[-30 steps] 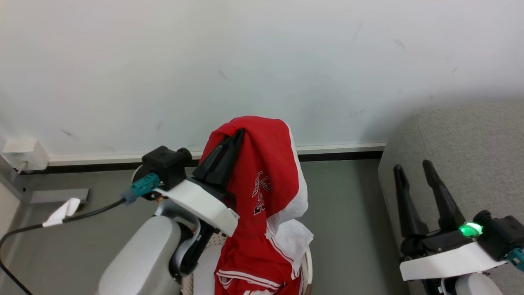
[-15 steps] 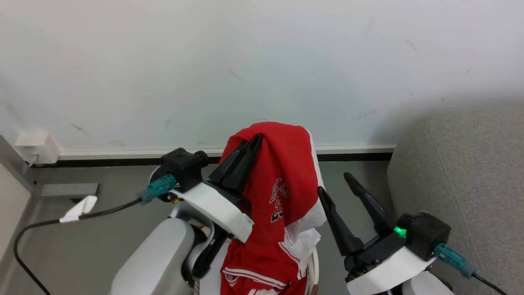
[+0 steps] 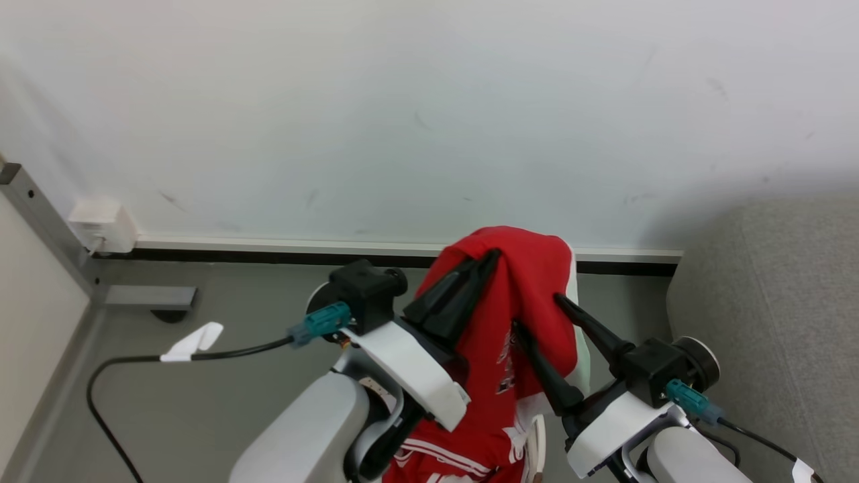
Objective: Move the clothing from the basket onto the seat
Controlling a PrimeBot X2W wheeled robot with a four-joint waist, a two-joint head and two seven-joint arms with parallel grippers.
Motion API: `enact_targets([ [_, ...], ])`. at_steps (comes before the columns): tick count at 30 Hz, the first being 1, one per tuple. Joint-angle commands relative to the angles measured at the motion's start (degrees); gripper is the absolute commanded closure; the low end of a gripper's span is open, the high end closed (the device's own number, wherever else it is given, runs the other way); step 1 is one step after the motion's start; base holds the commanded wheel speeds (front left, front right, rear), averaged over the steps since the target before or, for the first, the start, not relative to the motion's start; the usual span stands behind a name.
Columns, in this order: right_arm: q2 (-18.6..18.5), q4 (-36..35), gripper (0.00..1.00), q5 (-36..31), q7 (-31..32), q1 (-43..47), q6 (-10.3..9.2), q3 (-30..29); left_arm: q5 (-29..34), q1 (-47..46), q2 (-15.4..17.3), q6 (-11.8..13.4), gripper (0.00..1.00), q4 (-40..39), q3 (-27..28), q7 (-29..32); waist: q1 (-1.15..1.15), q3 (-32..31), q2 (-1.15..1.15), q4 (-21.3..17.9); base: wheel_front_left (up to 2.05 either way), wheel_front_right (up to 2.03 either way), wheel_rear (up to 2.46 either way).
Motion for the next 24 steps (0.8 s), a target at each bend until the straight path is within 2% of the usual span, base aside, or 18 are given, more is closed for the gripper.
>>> enact_targets([
  [1,-0.02,1.29,0.00,-0.96,0.05,-0.86,-0.12,-0.33,0.35,-0.23,-0.06,-0.27,1.00,-0.36,-0.44,0.20,0.00,-0.12,0.00,0.67,0.00,0.00,0.00],
  [11,1.75,11.75,0.00,-2.13,0.06,-5.06,-0.12,0.42,-0.66,0.09,-2.16,-1.33,1.00,-1.92,-4.77,1.74,0.00,-0.67,0.00,4.27,0.00,0.00,0.00],
  [14,1.98,12.99,0.00,-1.42,0.06,-6.10,-0.12,1.19,-1.18,0.07,-2.40,-1.47,1.00,-1.93,-5.36,1.97,0.00,-0.75,0.00,5.05,0.00,0.00,0.00],
  [15,2.04,13.32,0.19,-1.08,0.06,-6.45,-0.12,1.29,-1.22,0.05,-2.41,-1.54,1.00,-1.88,-5.49,2.02,0.00,-0.77,0.00,5.23,0.00,0.00,0.00],
  [16,2.09,13.52,0.53,-0.80,0.06,-6.77,-0.12,1.30,-1.19,0.04,-2.43,-1.58,1.00,-1.80,-5.59,1.91,0.00,-0.77,0.00,5.39,0.00,0.00,0.00],
  [18,2.19,13.81,0.90,-0.28,0.06,-6.89,-0.12,1.34,-1.36,0.05,-2.37,-1.49,1.00,-1.54,-5.60,1.92,0.00,-0.77,0.00,5.67,0.00,0.00,0.00],
  [19,2.22,13.86,1.00,-0.21,0.06,-6.92,-0.12,1.40,-1.44,0.05,-2.31,-1.40,1.00,-1.42,-5.56,1.87,0.00,-0.76,0.00,5.75,0.00,0.00,0.00],
  [24,1.92,13.25,1.00,0.80,0.06,-6.55,-0.12,1.36,-1.57,-0.03,-1.68,-0.95,1.00,-0.71,-5.04,1.42,0.00,-0.66,0.00,5.67,0.00,0.00,0.00],
])
